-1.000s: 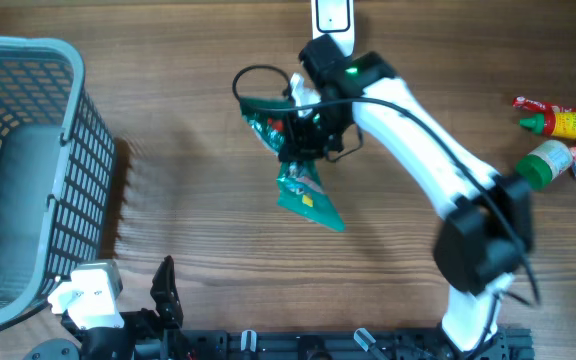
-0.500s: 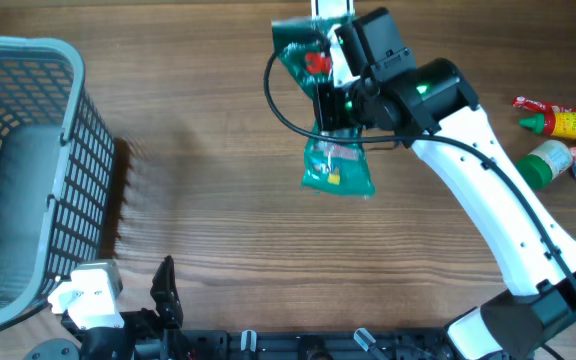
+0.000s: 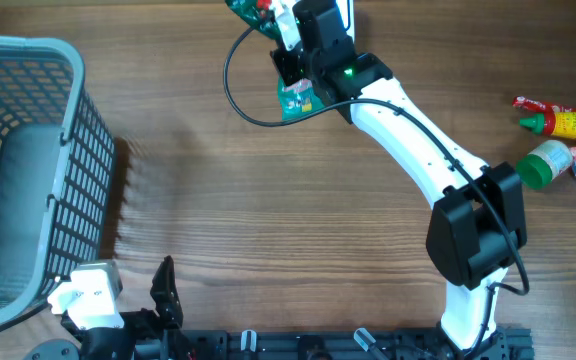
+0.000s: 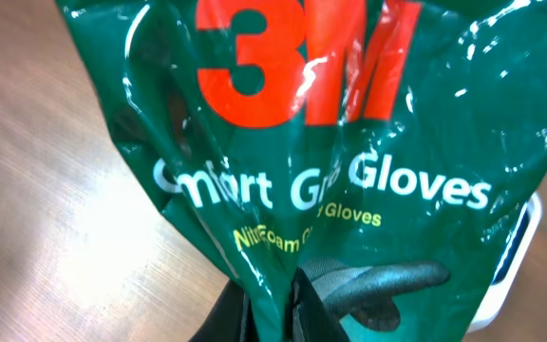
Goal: Scan the item barcode
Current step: 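Carry gloves pack to right table edge and release it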
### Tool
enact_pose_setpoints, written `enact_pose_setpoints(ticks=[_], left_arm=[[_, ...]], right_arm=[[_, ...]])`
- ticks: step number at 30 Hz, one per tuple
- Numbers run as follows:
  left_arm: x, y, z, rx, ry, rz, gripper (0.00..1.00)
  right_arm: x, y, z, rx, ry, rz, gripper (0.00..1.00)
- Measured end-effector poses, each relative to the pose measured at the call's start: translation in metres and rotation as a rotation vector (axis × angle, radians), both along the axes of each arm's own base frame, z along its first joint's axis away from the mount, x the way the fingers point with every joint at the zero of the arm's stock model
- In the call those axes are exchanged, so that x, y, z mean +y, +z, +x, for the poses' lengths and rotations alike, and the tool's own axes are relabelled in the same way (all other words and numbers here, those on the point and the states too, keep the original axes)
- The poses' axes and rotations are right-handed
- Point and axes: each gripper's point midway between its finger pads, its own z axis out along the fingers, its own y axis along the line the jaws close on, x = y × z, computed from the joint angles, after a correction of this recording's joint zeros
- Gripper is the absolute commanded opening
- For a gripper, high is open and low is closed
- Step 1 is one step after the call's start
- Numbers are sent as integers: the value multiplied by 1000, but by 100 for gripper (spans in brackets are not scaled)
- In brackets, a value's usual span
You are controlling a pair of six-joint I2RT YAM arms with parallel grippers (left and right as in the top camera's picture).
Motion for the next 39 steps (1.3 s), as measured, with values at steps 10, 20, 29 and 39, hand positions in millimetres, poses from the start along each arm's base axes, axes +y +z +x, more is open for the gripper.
enact_pose_setpoints(ticks=[10,20,29,39], left_arm=[[0,0,0,0,0,0,100],[0,0,0,0,0,0,100],[0,0,0,0,0,0,100],[0,0,0,-1,0,0,100]], right_arm=[[-51,88,79,-427,-29,186,4],[-39,-12,141,-389,-7,166,4],[-46,-21,152,-350,-70,122,4],[-162,15,137,-118,-484,80,4]])
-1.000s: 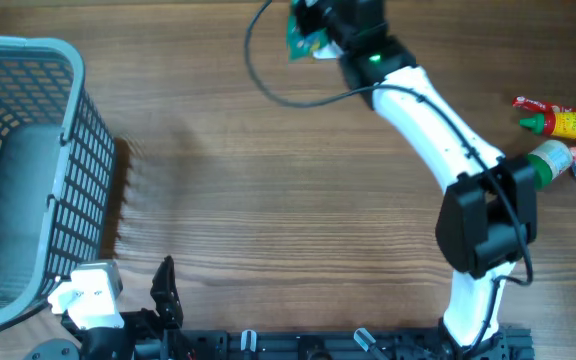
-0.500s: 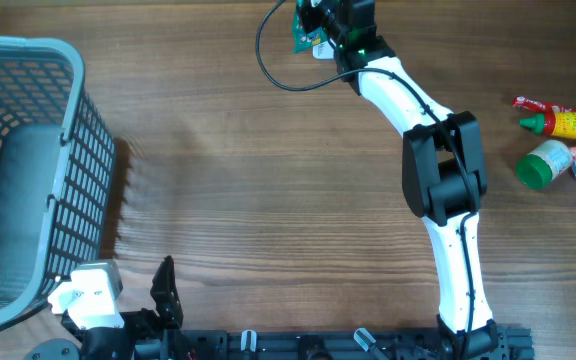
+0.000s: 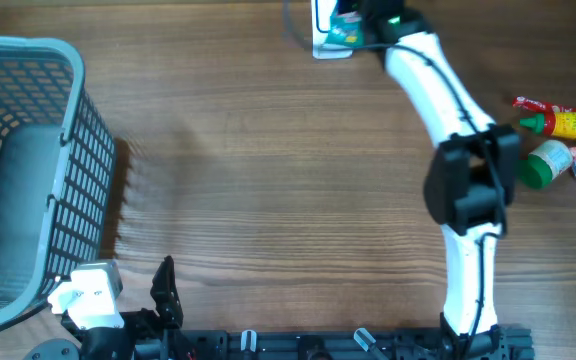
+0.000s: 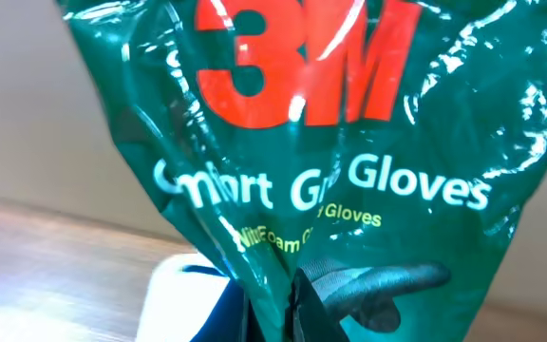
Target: Scan the item barcode
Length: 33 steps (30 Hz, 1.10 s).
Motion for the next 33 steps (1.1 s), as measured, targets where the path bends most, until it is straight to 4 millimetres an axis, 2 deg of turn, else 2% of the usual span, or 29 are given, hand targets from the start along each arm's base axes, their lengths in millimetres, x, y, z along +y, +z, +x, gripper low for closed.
enact_pose_setpoints(ticks=[1,3,5,6,10,11,13,16,18,19,20,22,23,26,28,29,31,32,33], left_arm=[[0,0,0,1,0,0,100],[0,0,0,1,0,0,100],[0,0,0,1,0,0,100],[0,0,0,0,0,0,100],[0,0,0,1,0,0,100],[0,0,0,1,0,0,100],[0,0,0,1,0,0,100],[0,0,0,1,0,0,100],[0,0,0,1,0,0,100],[0,0,0,1,0,0,100],[0,0,0,1,0,0,100],[0,0,0,1,0,0,100],[0,0,0,1,0,0,100],[0,0,0,1,0,0,100],[0,0,0,1,0,0,100],[0,0,0,1,0,0,100],[0,0,0,1,0,0,100],[0,0,0,1,0,0,100],[0,0,0,1,0,0,100]], right_arm=[[-34,9,-4,18,-109,34,4],[-97,10,-13,66,-301,113,4],[-179,-5,-28,123,-533,207,4],[-205,-12,-35,142,-610,247,4],[-330,-43,-76,118,-1004,533,6],[-350,-53,-85,108,-1078,601,6],[-373,-73,-102,107,-1185,700,6],[-405,-117,-133,115,-1349,832,10],[-415,-133,-143,125,-1394,857,8],[-419,-142,-149,141,-1413,858,15],[-429,-153,-157,159,-1438,855,30],[-441,-155,-164,173,-1431,834,73],[-447,-155,-168,181,-1425,828,100],[-472,-155,-181,228,-1351,795,100],[-479,-144,-185,236,-1294,800,100],[-482,-129,-187,223,-1257,812,100],[-478,-85,-183,167,-1160,833,100],[-470,-51,-179,123,-1083,841,100],[-454,-8,-174,68,-978,849,100]])
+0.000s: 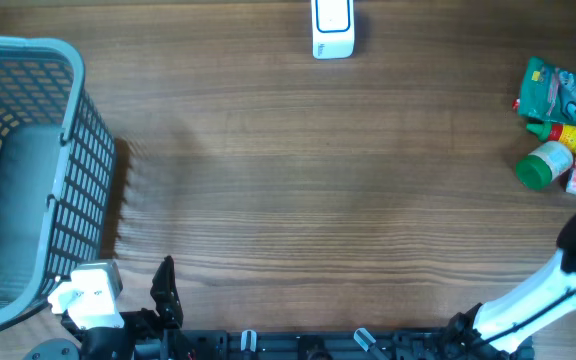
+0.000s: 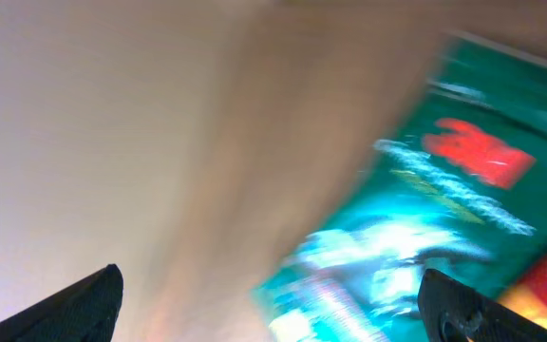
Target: Scan the item barcode
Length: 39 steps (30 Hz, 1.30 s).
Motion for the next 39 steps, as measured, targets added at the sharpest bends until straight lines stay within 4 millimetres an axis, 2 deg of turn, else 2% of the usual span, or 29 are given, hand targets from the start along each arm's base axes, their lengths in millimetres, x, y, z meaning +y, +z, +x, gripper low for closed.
enact_pose_setpoints(ticks=[2,5,8,10,12,14,16,19,22,25,28,35,39], left_arm=[[0,0,0,0,0,0,100],[0,0,0,0,0,0,100],[0,0,0,0,0,0,100],[0,0,0,0,0,0,100],[0,0,0,0,0,0,100],[0,0,0,0,0,0,100],[0,0,0,0,0,0,100],[0,0,0,0,0,0,100],[0,0,0,0,0,0,100],[0,0,0,0,0,0,100],[0,0,0,0,0,0,100],[0,0,0,0,0,0,100],[0,0,0,0,0,0,100]], right_arm=[[33,70,2,-132,119,-54,100],[90,159,-7,-292,283,-155,100],[140,232,-26,-422,408,-302,100],[169,281,-48,-520,460,-413,100],[196,337,-89,-635,479,-523,100],[221,381,-138,-732,474,-609,100],[244,409,-181,-797,469,-666,100],[268,422,-225,-830,474,-687,100],[286,411,-233,-812,528,-635,100],[306,409,-235,-831,599,-601,100],[329,409,-250,-859,669,-572,100],[353,412,-289,-909,728,-559,100],[351,416,-328,-939,666,-590,100]])
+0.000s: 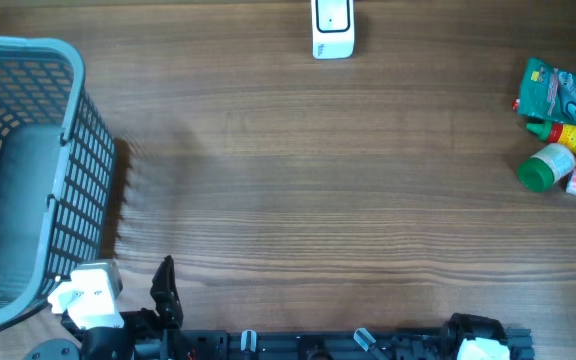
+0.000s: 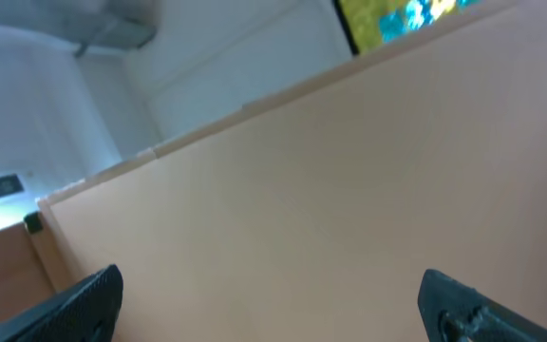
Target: Scan the item barcode
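Observation:
The green 3M glove pack (image 1: 566, 92) lies flat at the table's right edge, touching the red sauce bottle (image 1: 571, 137). At the far middle the white barcode scanner (image 1: 331, 28) stands alone. My right gripper (image 2: 273, 302) is open and holds nothing; its dark fingertips (image 2: 91, 304) stand wide apart against a beige panel, away from the table. Only a dark sliver of that arm shows at the right edge of the overhead view. My left gripper (image 1: 164, 288) rests at the near left, fingers together, far from the pack.
A grey mesh basket (image 1: 68, 150) fills the left side. Below the glove pack sit a green-capped bottle (image 1: 542, 166) and a small pink packet. The arm bases run along the near edge.
My right arm has left the lower right of the overhead view, and its camera now faces a beige panel instead of the glove pack. The gripper remains open. The pack has not moved.
First my right gripper was shut on the glove pack near the scanner at the far middle. Then it held the pack right over the scanner. Later the pack lay at the right by the bottles with the gripper open. Now the arm is drawn away.

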### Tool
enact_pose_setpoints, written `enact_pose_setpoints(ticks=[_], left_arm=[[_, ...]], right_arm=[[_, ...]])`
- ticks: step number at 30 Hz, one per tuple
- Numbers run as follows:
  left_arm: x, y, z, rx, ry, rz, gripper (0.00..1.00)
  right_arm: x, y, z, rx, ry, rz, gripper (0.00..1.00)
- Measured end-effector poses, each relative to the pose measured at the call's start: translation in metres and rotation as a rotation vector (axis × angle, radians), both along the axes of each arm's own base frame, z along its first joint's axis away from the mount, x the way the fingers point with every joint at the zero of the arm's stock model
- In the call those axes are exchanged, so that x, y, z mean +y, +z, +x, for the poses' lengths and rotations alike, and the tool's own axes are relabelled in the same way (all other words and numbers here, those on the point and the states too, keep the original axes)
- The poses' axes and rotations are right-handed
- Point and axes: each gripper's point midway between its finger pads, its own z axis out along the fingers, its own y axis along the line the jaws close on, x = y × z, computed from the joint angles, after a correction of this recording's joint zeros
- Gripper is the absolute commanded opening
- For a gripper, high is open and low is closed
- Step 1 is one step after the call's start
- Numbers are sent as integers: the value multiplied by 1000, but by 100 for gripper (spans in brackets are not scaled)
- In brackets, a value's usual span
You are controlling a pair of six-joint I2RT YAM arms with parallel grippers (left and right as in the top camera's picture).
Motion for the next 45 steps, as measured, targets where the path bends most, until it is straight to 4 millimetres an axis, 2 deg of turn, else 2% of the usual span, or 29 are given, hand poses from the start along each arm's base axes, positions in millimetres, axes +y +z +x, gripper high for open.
enact_pose_setpoints(ticks=[3,6,11,17,21,30,34,38,41,43,45], left_arm=[[0,0,0,0,0,0,100],[0,0,0,0,0,0,100],[0,0,0,0,0,0,100],[0,0,0,0,0,0,100],[0,0,0,0,0,0,100],[0,0,0,0,0,0,100],[0,0,0,0,0,0,100],[0,0,0,0,0,0,100],[0,0,0,0,0,0,100],[0,0,0,0,0,0,100],[0,0,0,0,0,0,100]], right_arm=[[-8,-2,-34,-54,-76,21,100],[-16,-6,-57,-123,-144,41,99],[-26,-16,-68,-190,-201,61,100],[-25,-16,-89,-257,-214,65,100],[-20,-14,-124,-329,-217,64,100],[-8,-21,-218,-522,-226,66,100],[-4,-28,-247,-584,-224,64,100],[-3,-42,-267,-631,-233,71,100],[-16,-52,-282,-672,-302,127,100],[-29,-54,-282,-670,-342,194,100],[-38,-59,-274,-644,-340,270,100]])
